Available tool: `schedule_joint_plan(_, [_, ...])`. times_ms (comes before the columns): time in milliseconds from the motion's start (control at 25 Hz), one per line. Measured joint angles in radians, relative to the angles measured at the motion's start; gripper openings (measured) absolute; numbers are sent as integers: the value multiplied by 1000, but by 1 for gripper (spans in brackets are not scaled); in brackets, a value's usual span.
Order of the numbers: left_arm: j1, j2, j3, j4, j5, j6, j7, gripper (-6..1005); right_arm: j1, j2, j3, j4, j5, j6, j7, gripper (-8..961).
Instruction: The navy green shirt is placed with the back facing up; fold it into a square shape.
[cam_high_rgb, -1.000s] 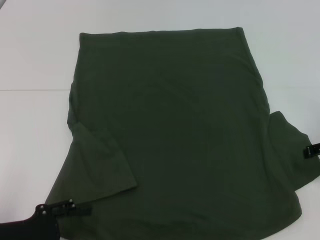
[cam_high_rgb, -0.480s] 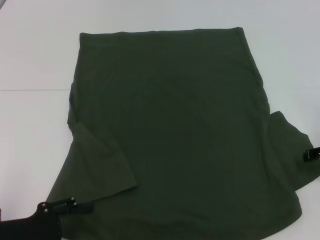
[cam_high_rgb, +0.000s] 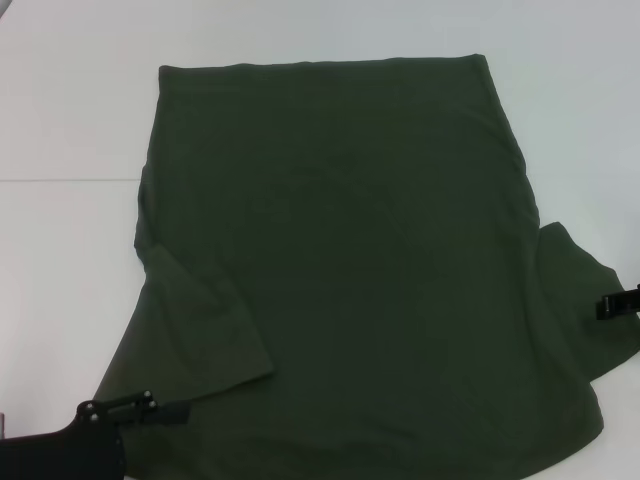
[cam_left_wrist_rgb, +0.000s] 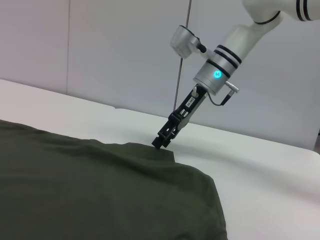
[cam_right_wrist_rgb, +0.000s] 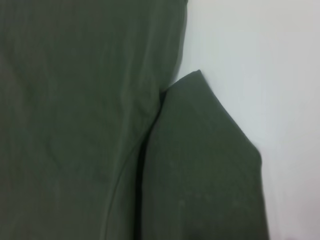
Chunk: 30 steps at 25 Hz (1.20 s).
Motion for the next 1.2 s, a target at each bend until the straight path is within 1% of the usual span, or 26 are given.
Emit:
schedule_joint_plan(240, [-3,1,0,0,0,4,-1,843,4,-1,-6,21,1,21,-6,897])
schedule_joint_plan(440, [-3,1,0,0,0,6,-2,844,8,6,-6,34,0,44,-10,897])
schedule_joint_plan(1200, [-1,1,0,0,0,8,-3,844,5,9,-6,62,1,80,-12,898])
